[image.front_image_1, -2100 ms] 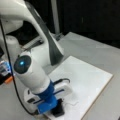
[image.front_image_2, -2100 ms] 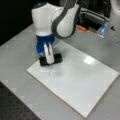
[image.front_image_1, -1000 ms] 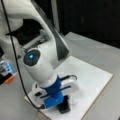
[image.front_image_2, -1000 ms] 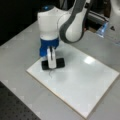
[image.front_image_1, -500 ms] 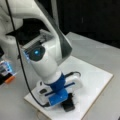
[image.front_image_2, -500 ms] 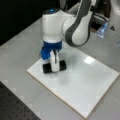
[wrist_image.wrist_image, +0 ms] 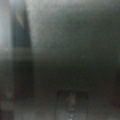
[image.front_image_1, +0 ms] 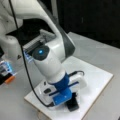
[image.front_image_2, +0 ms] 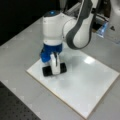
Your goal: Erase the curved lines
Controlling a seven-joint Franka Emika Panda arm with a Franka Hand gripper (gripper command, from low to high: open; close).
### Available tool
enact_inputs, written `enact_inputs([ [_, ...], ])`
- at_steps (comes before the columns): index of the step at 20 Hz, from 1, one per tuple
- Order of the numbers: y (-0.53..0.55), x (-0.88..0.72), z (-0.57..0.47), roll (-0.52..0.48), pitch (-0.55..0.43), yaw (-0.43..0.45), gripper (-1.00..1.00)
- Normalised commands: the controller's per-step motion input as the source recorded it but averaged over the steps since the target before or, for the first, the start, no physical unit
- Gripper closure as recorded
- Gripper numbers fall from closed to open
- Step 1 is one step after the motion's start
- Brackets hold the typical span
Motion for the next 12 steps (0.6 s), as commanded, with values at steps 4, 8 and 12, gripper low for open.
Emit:
enact_inputs([
  [4,-0.16,1.0,-0.49,0.285,0.268,0.067,1.0],
  [8,-0.12,1.0,-0.53,0.308,0.265,0.074,1.0],
  [12,-0.05,1.0,-0.57,0.32,0.251,0.044,1.0],
])
